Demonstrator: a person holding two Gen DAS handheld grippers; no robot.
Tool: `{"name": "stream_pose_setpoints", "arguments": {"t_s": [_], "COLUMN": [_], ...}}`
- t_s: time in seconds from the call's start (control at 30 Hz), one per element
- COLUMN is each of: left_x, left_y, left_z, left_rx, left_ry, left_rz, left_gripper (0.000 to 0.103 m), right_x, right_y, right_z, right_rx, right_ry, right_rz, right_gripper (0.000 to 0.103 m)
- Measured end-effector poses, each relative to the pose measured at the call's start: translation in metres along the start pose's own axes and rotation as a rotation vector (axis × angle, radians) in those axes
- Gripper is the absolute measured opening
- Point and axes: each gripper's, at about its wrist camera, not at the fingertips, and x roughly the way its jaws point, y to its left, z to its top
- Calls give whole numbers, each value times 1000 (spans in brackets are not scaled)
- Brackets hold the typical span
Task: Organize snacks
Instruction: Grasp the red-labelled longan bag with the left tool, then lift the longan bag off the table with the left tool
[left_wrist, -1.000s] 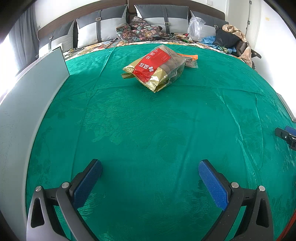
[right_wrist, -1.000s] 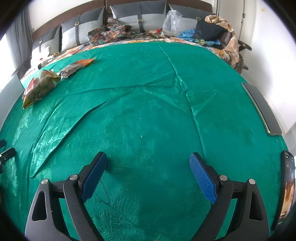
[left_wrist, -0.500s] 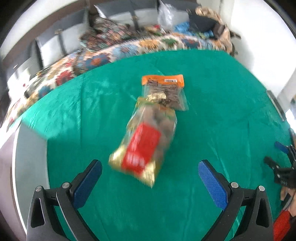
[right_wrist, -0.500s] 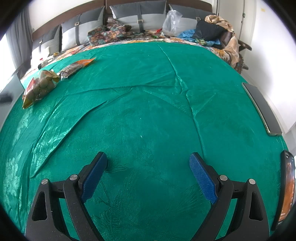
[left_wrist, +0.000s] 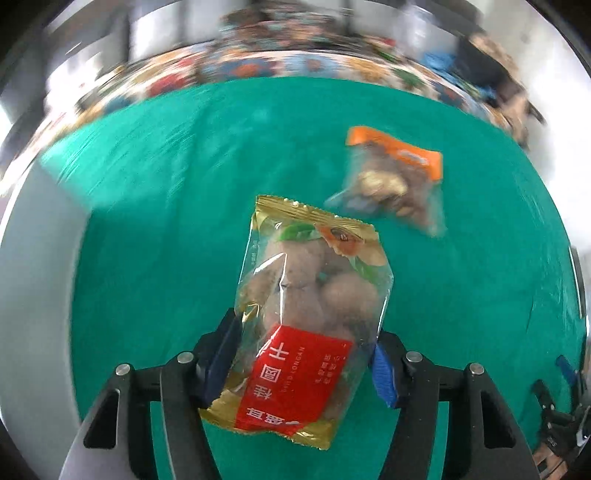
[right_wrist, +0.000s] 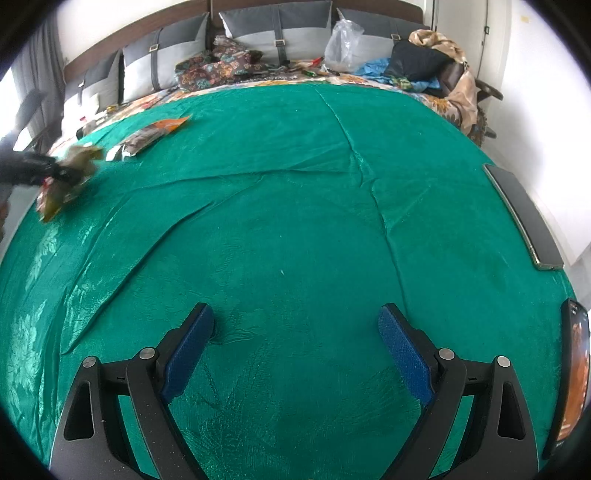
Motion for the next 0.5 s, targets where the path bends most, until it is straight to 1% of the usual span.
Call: {"name": "stream_pose_setpoints", "arguments": {"t_s": [0.1,0.17,0.27,0.3,0.33,0.37,0.4,0.43,0.5], "left_x": [-30,-41,-45,-42,-40,-40,-39,-36,-30], "left_y": [26,39,55,60,66,67,68,67,69], "left_z": [-51,-78,-114,-123,-126,-129,-130,-130,-125], "left_rx": [-100,-147,-179,-183,-182,-176,-167,-152,-147], "left_ry": [-1,-12,-38,-52,-72,-100,-121,-140,-162], "left_rz": [-4,-1,28,25,16,14,21,36,57], "left_gripper": [62,63,63,64,66,70,74,76,82], "right_x": [0,0,0,0,0,0,0,0,0], "right_y": [0,0,0,0,0,0,0,0,0], "right_z": [0,0,0,0,0,0,0,0,0], "right_rx": [1,0,1,1,1,1,1,1,1], "right_ry": [1,1,1,1,1,1,1,1,1], "right_rz": [0,-1,0,-1,-1,-1,-1,-1,-1], "right_gripper": [93,93,93,93,93,93,93,93,93]}}
